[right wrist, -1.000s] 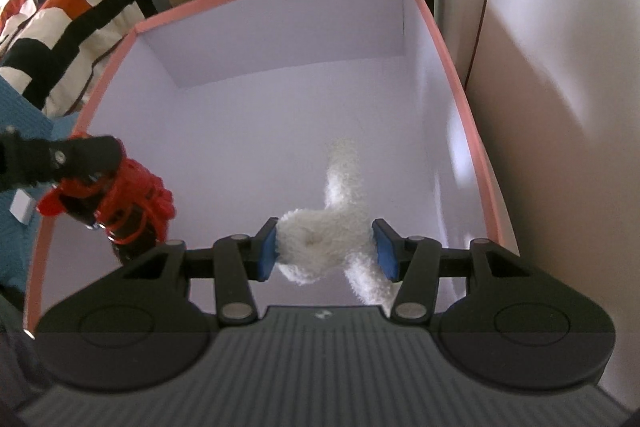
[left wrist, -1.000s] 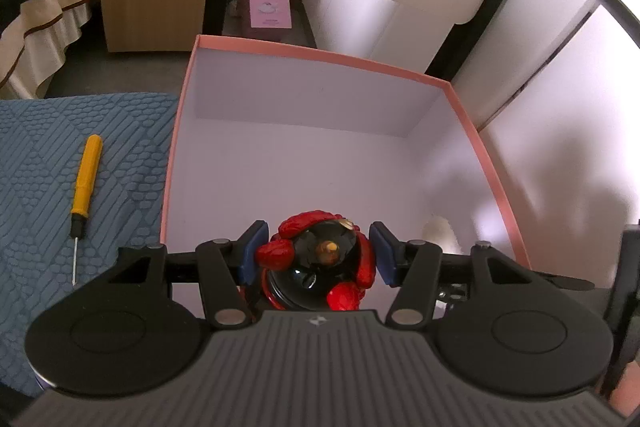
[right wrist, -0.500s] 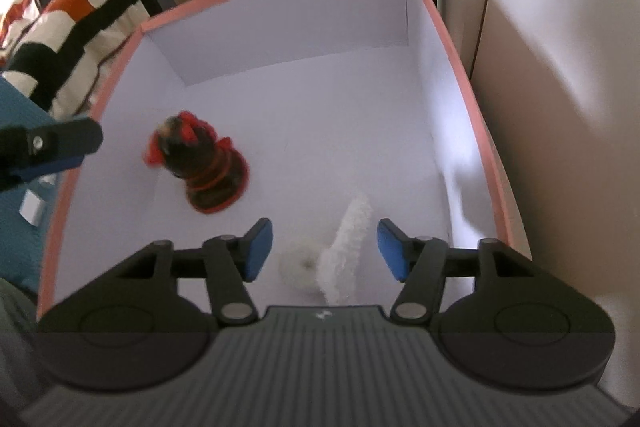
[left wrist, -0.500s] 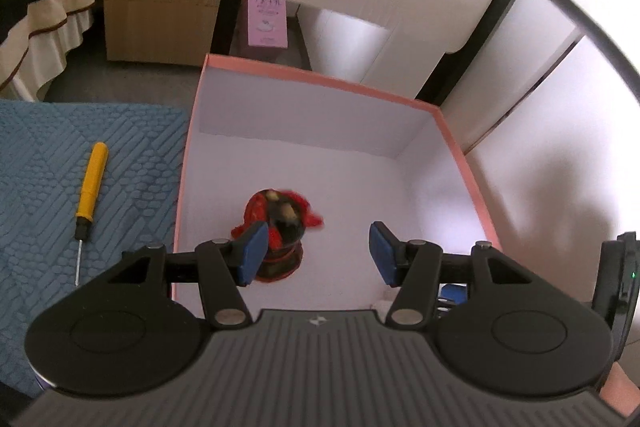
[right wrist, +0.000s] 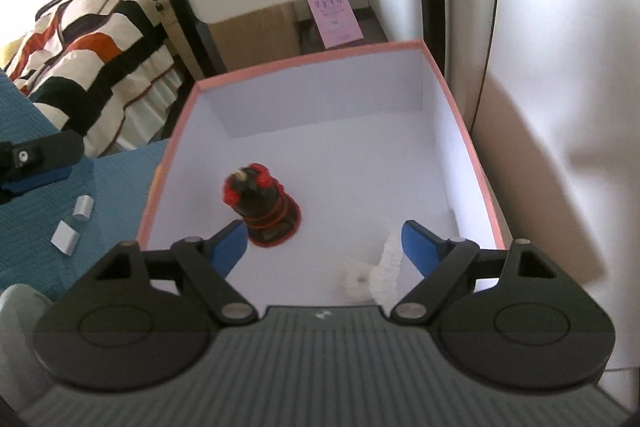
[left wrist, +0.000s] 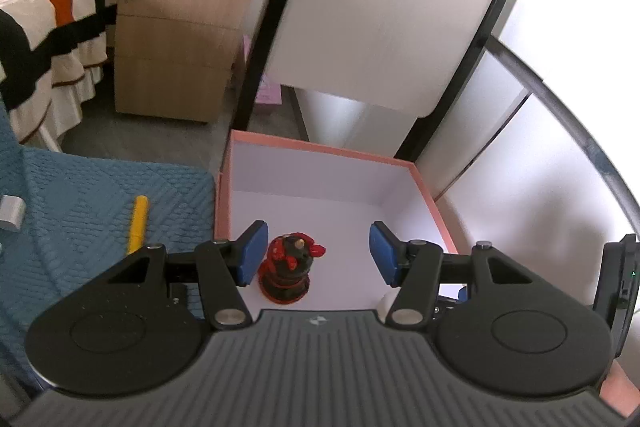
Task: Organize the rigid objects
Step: 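Withdraw both tools from the box back toward the blanket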
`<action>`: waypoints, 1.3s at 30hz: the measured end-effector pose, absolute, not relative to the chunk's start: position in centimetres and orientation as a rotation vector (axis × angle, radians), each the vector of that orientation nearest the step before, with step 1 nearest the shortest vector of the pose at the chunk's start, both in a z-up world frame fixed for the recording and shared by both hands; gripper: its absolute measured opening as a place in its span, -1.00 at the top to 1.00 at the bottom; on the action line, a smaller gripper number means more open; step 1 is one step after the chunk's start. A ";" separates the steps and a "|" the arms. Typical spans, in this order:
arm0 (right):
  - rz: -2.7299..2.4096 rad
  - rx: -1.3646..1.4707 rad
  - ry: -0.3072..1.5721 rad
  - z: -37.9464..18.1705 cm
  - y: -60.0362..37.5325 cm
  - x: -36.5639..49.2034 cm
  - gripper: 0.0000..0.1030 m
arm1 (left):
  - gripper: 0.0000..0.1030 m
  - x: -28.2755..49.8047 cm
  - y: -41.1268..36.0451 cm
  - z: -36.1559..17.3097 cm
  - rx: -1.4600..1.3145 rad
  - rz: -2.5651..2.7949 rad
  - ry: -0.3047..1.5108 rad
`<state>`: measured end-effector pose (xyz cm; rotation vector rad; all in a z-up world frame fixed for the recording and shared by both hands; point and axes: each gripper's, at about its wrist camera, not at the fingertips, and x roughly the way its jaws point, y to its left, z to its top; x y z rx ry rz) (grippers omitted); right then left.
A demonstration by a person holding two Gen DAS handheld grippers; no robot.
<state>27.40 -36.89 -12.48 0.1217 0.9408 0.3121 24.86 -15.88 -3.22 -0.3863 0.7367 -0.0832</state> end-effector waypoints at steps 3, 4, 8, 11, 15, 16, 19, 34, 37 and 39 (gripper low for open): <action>0.314 0.118 0.913 -11.2 -36.0 26.4 -0.66 | -0.21 23.1 -14.9 -2.1 -0.384 -0.083 0.719; 0.314 0.116 0.907 -10.9 -35.8 26.1 -0.66 | -0.21 22.6 -14.6 -1.8 -0.380 -0.084 0.714; 0.329 0.104 0.877 -9.4 -34.5 24.5 -0.66 | -0.21 20.4 -13.3 -0.6 -0.378 -0.076 0.693; 0.336 0.109 0.855 -8.4 -33.7 23.3 -0.66 | -0.21 18.7 -12.3 0.0 -0.374 -0.077 0.683; 0.348 0.111 0.828 -7.2 -32.2 21.5 -0.66 | -0.21 16.3 -10.6 0.7 -0.382 -0.069 0.668; 0.352 0.110 0.823 -7.0 -31.9 21.1 -0.66 | -0.21 15.8 -10.2 0.9 -0.382 -0.065 0.664; 0.361 0.104 0.807 -6.3 -30.8 19.8 -0.66 | -0.21 13.9 -8.7 1.2 -0.388 -0.053 0.654; 0.401 0.102 0.785 -6.7 -25.9 12.8 -0.66 | -0.22 6.7 -2.5 -0.8 -0.423 0.018 0.650; 0.399 0.101 0.786 -6.9 -25.3 11.8 -0.66 | -0.22 5.9 -2.1 -1.2 -0.426 0.020 0.649; 0.396 0.107 0.795 -7.3 -25.0 11.2 -0.66 | -0.22 5.4 -1.7 -1.7 -0.436 0.021 0.655</action>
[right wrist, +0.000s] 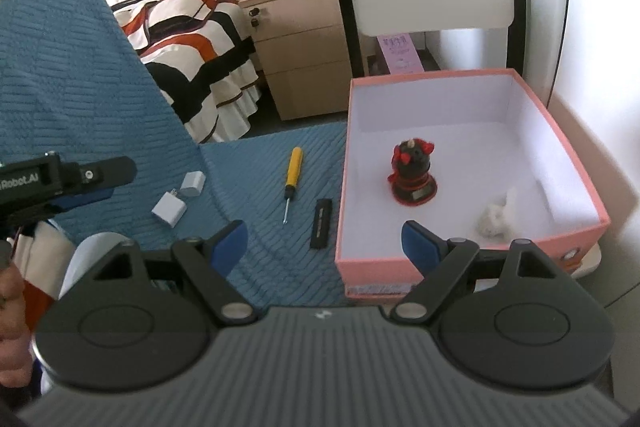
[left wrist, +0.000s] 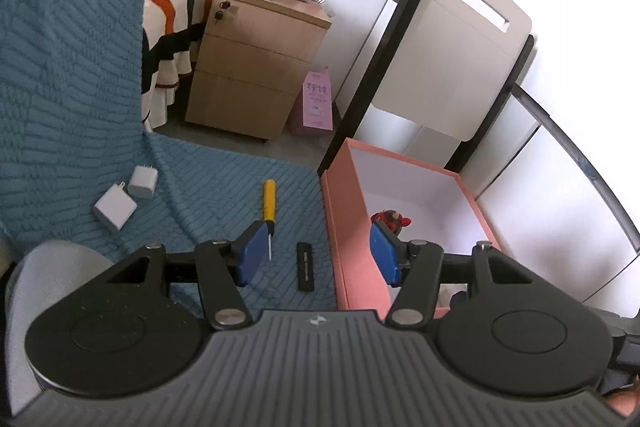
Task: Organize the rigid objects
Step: 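Withdraw both tools from the box back toward the blanket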
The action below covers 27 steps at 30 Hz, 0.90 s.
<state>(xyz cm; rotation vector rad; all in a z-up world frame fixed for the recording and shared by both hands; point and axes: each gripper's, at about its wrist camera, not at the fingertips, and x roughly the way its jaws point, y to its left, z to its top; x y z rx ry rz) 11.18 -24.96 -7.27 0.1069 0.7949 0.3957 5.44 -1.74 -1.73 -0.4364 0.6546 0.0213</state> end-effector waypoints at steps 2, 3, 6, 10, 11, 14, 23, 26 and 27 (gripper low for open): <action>0.393 0.110 0.813 -7.7 -24.6 10.8 -0.66 | -0.22 5.2 -1.4 -2.3 -0.445 0.025 0.661; 0.394 0.111 0.818 -7.9 -24.5 10.7 -0.66 | -0.22 5.2 -1.3 -2.5 -0.442 0.026 0.662; 0.390 0.101 0.832 -8.6 -24.1 10.4 -0.66 | -0.22 5.2 -0.7 -3.1 -0.431 0.032 0.664; 0.383 0.094 0.848 -9.6 -23.5 10.7 -0.66 | -0.22 5.7 0.2 -3.8 -0.404 0.049 0.664; 0.383 0.093 0.851 -9.9 -23.4 10.7 -0.66 | -0.22 6.0 0.5 -4.0 -0.397 0.053 0.663; 0.389 0.088 0.867 -10.7 -22.5 11.2 -0.66 | -0.22 6.8 1.6 -5.0 -0.382 0.069 0.662; 0.396 0.081 0.871 -12.6 -19.8 13.8 -0.66 | -0.22 11.3 5.0 -8.9 -0.380 0.093 0.637; 0.386 0.069 0.857 -13.2 -18.7 14.6 -1.00 | -0.54 12.8 6.1 -10.4 -0.365 0.127 0.638; 0.388 0.071 0.856 -13.4 -18.4 14.9 -1.00 | -0.56 13.3 6.5 -10.9 -0.361 0.142 0.637</action>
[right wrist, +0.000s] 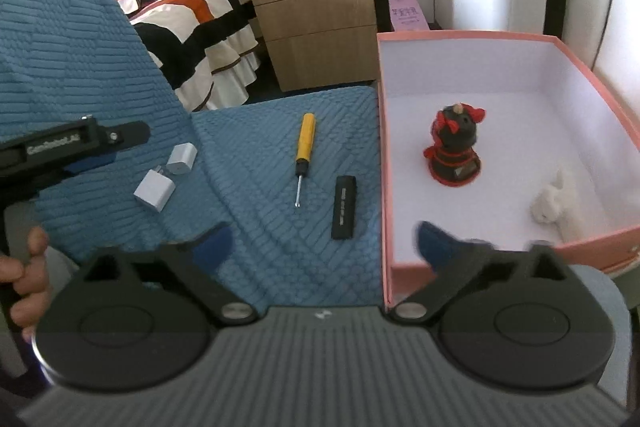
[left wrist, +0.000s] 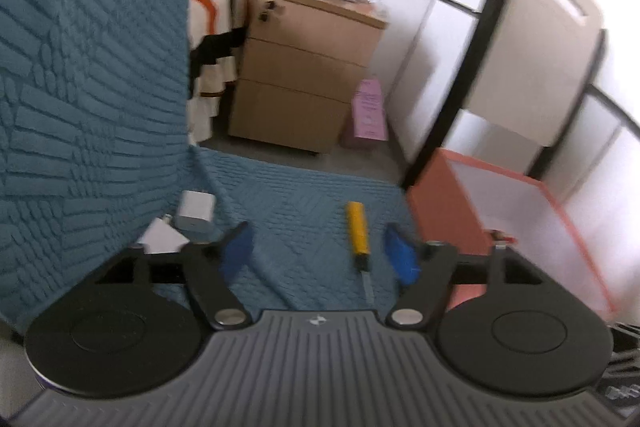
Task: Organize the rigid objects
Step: 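Withdraw both tools from the box back toward the blanket, then grasp the white charger with the left tool while the right tool grasps the screwdriver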
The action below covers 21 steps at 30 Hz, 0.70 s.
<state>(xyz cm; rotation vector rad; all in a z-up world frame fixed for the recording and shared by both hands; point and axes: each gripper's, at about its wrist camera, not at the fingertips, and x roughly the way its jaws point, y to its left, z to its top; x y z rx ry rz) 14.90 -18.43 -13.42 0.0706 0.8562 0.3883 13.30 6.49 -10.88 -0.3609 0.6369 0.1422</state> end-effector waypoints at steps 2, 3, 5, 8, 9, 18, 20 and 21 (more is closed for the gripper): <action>0.406 0.071 0.864 -14.1 -17.6 15.4 -1.00 | -0.56 14.2 7.3 -11.9 -0.365 0.145 0.639; 0.412 0.069 0.868 -14.4 -17.3 15.7 -1.00 | -0.56 14.5 7.6 -12.3 -0.371 0.145 0.642; 0.424 0.058 0.877 -15.2 -16.5 16.2 -1.00 | -0.56 15.3 8.3 -13.2 -0.374 0.146 0.648; 0.434 0.050 0.878 -16.2 -15.5 17.0 -1.00 | -0.56 16.3 8.9 -13.9 -0.361 0.158 0.657; 0.436 0.044 0.875 -16.5 -15.2 17.2 -1.00 | -0.56 16.6 9.0 -14.1 -0.361 0.162 0.658; 0.500 0.036 0.824 -18.7 -12.7 19.7 -0.99 | -0.56 18.4 10.2 -15.3 -0.342 0.201 0.687; 0.503 0.015 0.802 -19.0 -12.2 20.1 -0.99 | -0.56 18.9 10.5 -15.5 -0.325 0.209 0.696; 0.500 0.001 0.787 -19.1 -11.9 20.2 -0.99 | -0.56 19.2 10.7 -15.7 -0.317 0.214 0.702</action>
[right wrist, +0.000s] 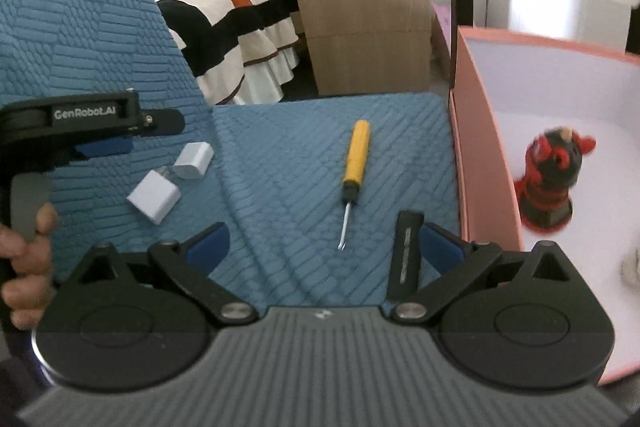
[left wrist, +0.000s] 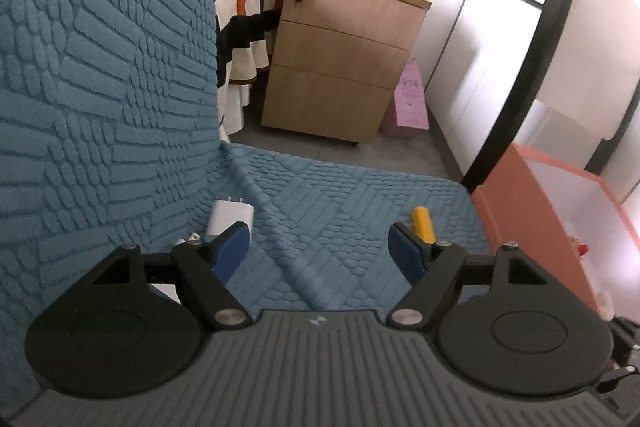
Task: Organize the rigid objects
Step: 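Grasp the white charger with the left tool while the right tool grasps the screwdriver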
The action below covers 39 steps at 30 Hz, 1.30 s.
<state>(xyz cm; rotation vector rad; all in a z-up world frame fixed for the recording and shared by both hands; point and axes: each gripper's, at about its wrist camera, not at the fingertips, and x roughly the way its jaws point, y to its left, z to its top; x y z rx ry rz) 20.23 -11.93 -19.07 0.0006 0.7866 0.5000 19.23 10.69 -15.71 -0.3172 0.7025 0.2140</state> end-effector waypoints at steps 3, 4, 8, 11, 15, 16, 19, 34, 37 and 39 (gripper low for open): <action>0.489 -0.010 0.771 -19.2 -11.7 20.8 -0.99 | -0.56 20.2 11.2 -16.2 -0.291 0.242 0.718; 0.491 0.000 0.762 -19.1 -11.7 20.9 -0.99 | -0.56 20.5 11.3 -16.3 -0.276 0.249 0.718; 0.499 -0.004 0.727 -19.1 -11.4 21.2 -0.98 | -0.56 21.5 11.8 -16.7 -0.252 0.266 0.730; 0.508 -0.022 0.703 -19.4 -10.8 21.4 -0.94 | -0.56 22.3 12.2 -17.3 -0.225 0.289 0.753; 0.533 -0.042 0.694 -19.8 -9.6 22.1 -0.67 | -0.56 23.2 12.6 -18.2 -0.202 0.321 0.791; 0.535 -0.049 0.691 -19.9 -9.3 22.3 -0.51 | -0.56 23.5 12.8 -18.5 -0.197 0.325 0.803; 0.538 -0.054 0.710 -20.7 -8.3 23.5 -0.39 | -0.55 24.3 13.0 -19.5 -0.193 0.336 0.839; 0.399 -0.126 0.847 -24.7 -6.6 27.3 0.35 | -0.47 27.6 14.0 -23.9 -0.184 0.375 0.949; 0.394 -0.119 0.862 -25.0 -6.6 27.7 0.35 | -0.42 28.3 14.2 -24.6 -0.169 0.392 0.973; 0.401 -0.105 0.881 -25.2 -6.5 28.0 0.35 | -0.41 28.6 14.2 -24.9 -0.156 0.393 0.983</action>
